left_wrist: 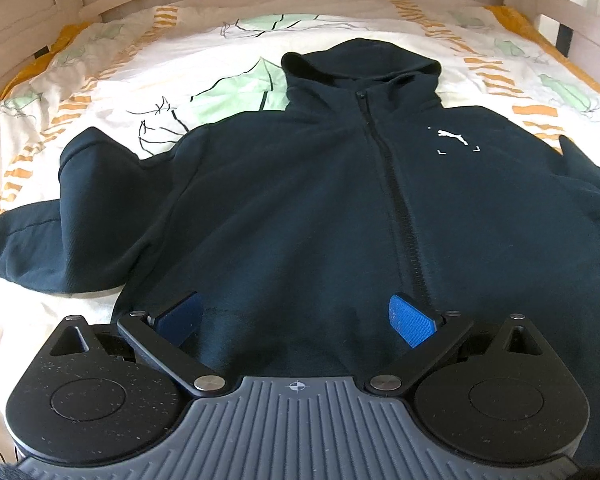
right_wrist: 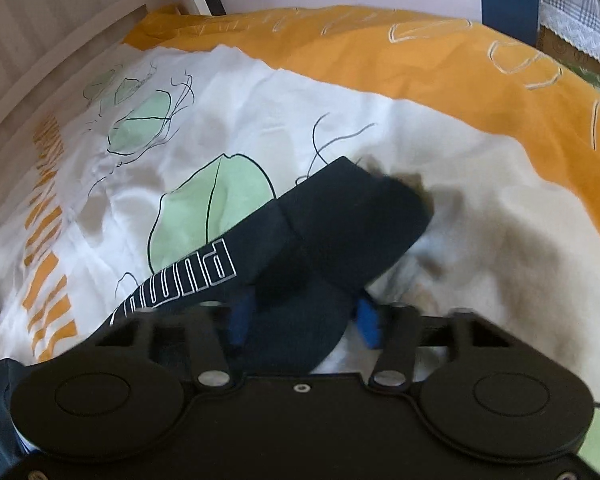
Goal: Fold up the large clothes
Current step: 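Grasp the printed hoodie sleeve with the right tool and lift it, then lay the sleeve across the hoodie body and open the right tool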
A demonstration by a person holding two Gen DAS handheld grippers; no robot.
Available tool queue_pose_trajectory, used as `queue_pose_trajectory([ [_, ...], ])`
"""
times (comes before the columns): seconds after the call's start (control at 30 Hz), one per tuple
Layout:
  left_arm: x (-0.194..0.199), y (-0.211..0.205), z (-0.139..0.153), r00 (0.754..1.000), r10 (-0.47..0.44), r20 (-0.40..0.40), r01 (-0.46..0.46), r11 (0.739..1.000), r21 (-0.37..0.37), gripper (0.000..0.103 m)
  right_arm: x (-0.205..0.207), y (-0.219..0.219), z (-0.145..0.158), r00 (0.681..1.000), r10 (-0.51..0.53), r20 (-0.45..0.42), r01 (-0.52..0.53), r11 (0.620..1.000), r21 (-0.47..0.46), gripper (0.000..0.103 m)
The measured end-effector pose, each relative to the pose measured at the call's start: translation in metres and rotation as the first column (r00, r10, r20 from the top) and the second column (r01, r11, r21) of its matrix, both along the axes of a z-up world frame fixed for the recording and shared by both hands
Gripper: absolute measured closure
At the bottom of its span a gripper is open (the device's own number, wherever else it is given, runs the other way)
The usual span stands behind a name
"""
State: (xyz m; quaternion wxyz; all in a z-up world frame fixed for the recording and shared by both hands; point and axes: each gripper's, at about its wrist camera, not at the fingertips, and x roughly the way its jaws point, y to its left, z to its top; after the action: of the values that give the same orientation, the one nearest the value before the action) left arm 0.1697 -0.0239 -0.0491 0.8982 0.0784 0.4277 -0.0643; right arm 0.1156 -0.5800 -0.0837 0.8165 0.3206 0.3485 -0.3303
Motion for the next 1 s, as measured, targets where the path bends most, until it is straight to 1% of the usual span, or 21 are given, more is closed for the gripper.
queue_pose_trajectory([
  [0.03, 0.001, 0.002, 0.000, 1.000, 0.001, 0.000, -0.001, 1.000, -0.003, 0.002, 0.000, 0.000, 0.001, 1.000, 0.009, 0.013, -0.009, 1.000, -0.003, 0.062],
  [0.07, 0.001, 0.004, 0.000, 1.000, 0.001, 0.000, -0.001, 1.000, -0.005, 0.002, -0.001, 0.001, 0.004, 0.999, 0.020, 0.033, -0.020, 1.000, -0.010, 0.083],
  [0.1, 0.001, 0.006, 0.000, 1.000, 0.002, 0.002, -0.002, 1.000, -0.006, 0.002, 0.000, 0.003, 0.009, 0.998, 0.031, 0.053, -0.030, 0.999, -0.013, 0.085],
  [0.2, 0.001, 0.012, 0.000, 1.000, 0.005, 0.006, -0.005, 1.000, -0.012, 0.002, 0.003, 0.014, 0.032, 0.996, 0.061, 0.065, -0.058, 0.997, -0.059, 0.086],
  [0.3, 0.001, 0.019, 0.001, 1.000, 0.009, 0.009, -0.009, 1.000, -0.024, 0.002, 0.013, 0.035, 0.067, 0.985, 0.140, 0.102, -0.128, 0.985, -0.116, 0.086],
  [0.37, 0.001, 0.023, 0.001, 1.000, 0.012, 0.012, -0.012, 0.999, -0.033, 0.002, 0.024, 0.057, 0.094, 0.968, 0.212, 0.137, -0.191, 0.970, -0.153, 0.086],
  [0.43, 0.001, 0.028, 0.003, 1.000, 0.015, 0.015, -0.014, 0.999, -0.042, 0.002, 0.037, 0.082, 0.119, 0.944, 0.288, 0.163, -0.255, 0.947, -0.196, 0.086],
  [0.53, -0.001, 0.037, 0.006, 0.999, 0.023, 0.023, -0.022, 0.998, -0.052, 0.002, 0.061, 0.132, 0.155, 0.887, 0.413, 0.207, -0.358, 0.897, -0.258, 0.086],
  [0.57, -0.001, 0.041, 0.007, 0.999, 0.028, 0.024, -0.027, 0.998, -0.054, 0.002, 0.070, 0.152, 0.165, 0.863, 0.452, 0.227, -0.390, 0.880, -0.272, 0.086],
  [0.63, -0.002, 0.049, 0.009, 0.999, 0.040, 0.028, -0.038, 0.997, -0.062, 0.002, 0.088, 0.191, 0.179, 0.811, 0.523, 0.263, -0.453, 0.845, -0.285, 0.086],
  [0.7, -0.002, 0.059, 0.012, 0.998, 0.053, 0.031, -0.051, 0.996, -0.068, 0.002, 0.106, 0.230, 0.185, 0.759, 0.588, 0.280, -0.513, 0.804, -0.301, 0.086],
  [0.8, -0.003, 0.075, 0.014, 0.996, 0.076, 0.035, -0.073, 0.995, -0.071, 0.002, 0.134, 0.292, 0.180, 0.682, 0.679, 0.273, -0.599, 0.732, -0.324, 0.086],
  [0.87, -0.003, 0.086, 0.015, 0.995, 0.093, 0.034, -0.090, 0.993, -0.082, 0.002, 0.147, 0.329, 0.168, 0.637, 0.722, 0.271, -0.651, 0.691, -0.313, 0.086],
  [1.0, -0.003, 0.110, 0.015, 0.992, 0.126, 0.020, -0.122, 0.984, -0.127, 0.002, 0.168, 0.397, 0.136, 0.562, 0.796, 0.223, -0.737, 0.605, -0.302, 0.086],
])
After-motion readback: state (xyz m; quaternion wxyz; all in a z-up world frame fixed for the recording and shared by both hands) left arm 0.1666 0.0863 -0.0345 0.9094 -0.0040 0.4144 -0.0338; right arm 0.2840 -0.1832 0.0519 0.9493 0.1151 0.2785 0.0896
